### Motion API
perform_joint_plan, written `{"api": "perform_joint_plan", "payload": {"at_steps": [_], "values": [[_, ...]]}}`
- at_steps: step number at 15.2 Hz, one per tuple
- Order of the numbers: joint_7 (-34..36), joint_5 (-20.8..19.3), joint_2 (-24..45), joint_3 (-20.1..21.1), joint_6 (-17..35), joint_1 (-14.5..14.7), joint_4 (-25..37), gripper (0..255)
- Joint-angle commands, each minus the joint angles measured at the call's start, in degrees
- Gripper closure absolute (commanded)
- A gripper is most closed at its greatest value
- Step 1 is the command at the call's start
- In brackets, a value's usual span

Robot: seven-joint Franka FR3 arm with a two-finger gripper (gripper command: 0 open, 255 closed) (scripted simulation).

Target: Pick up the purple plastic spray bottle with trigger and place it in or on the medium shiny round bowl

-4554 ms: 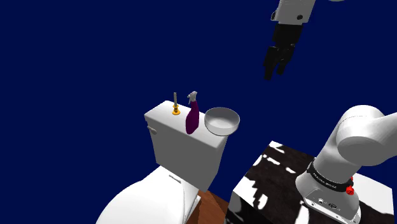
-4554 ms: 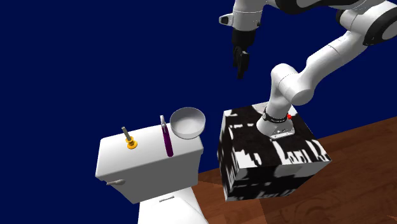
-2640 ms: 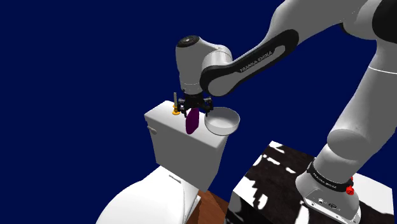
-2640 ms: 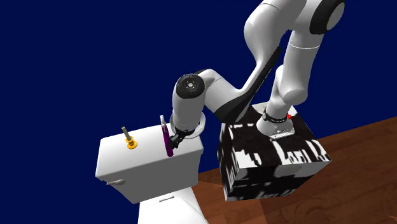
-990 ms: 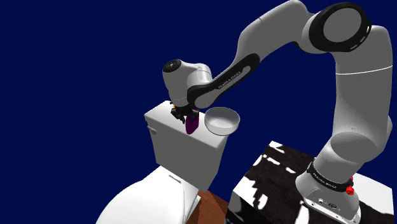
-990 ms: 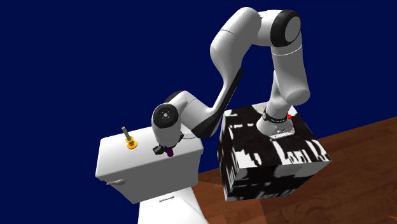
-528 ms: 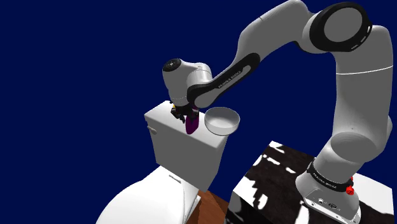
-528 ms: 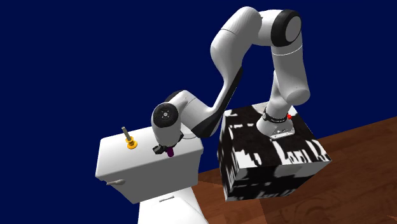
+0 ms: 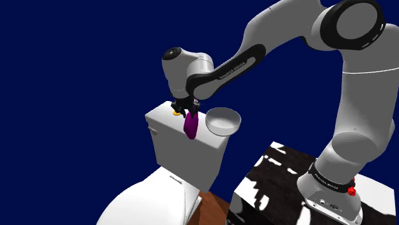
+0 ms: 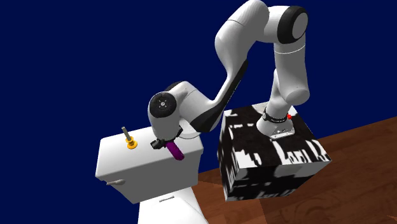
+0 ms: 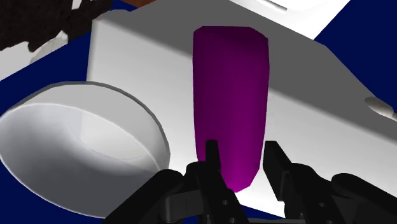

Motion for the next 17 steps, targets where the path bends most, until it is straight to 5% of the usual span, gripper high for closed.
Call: {"api": "perform_joint_plan", "payload": {"at_steps": [1, 17], "values": [[-0.8, 0.9, -1.1, 0.4, -0.9, -0.3, 0.2, 255], [-6.5, 6.2, -6.3, 2.4, -9.5, -1.4, 6.0, 255]]}}
